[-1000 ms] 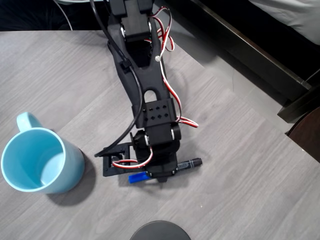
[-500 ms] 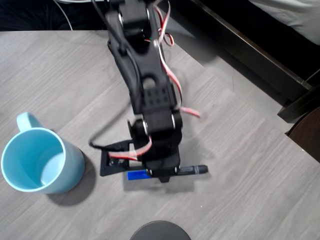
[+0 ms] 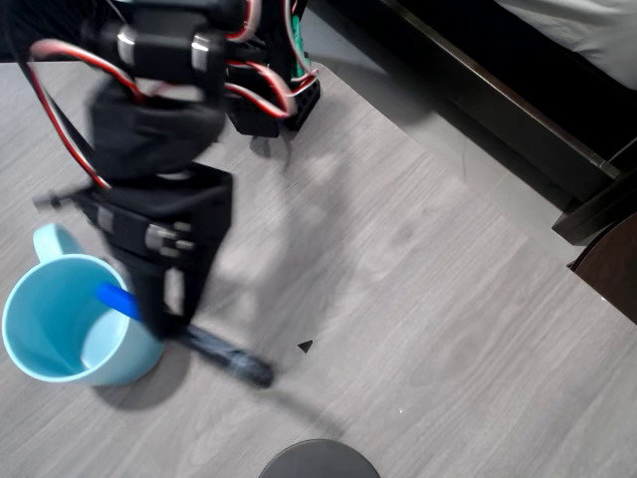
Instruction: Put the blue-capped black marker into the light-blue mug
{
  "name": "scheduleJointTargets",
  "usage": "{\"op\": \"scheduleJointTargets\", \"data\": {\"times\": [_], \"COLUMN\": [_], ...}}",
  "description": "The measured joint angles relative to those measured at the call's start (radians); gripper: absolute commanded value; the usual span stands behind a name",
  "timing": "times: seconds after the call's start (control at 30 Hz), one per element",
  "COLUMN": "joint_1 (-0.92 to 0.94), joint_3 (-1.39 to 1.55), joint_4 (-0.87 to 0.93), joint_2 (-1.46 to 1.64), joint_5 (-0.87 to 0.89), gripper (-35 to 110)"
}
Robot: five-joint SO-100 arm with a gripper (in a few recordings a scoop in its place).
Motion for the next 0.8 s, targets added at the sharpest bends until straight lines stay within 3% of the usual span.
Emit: {"op": "scheduleJointTargets", "data": {"times": [0.23,0.5,0.8], "joint_1": [0.173,0.178,0.158], "joint_3": [0.138,0.307,0.337], "joint_4": [-0.169,-0.448,-0.518], "joint_2": [0.011,0.011,0.012], "joint_5": [0.146,0.255,0.325], "gripper": [0,0,1]}}
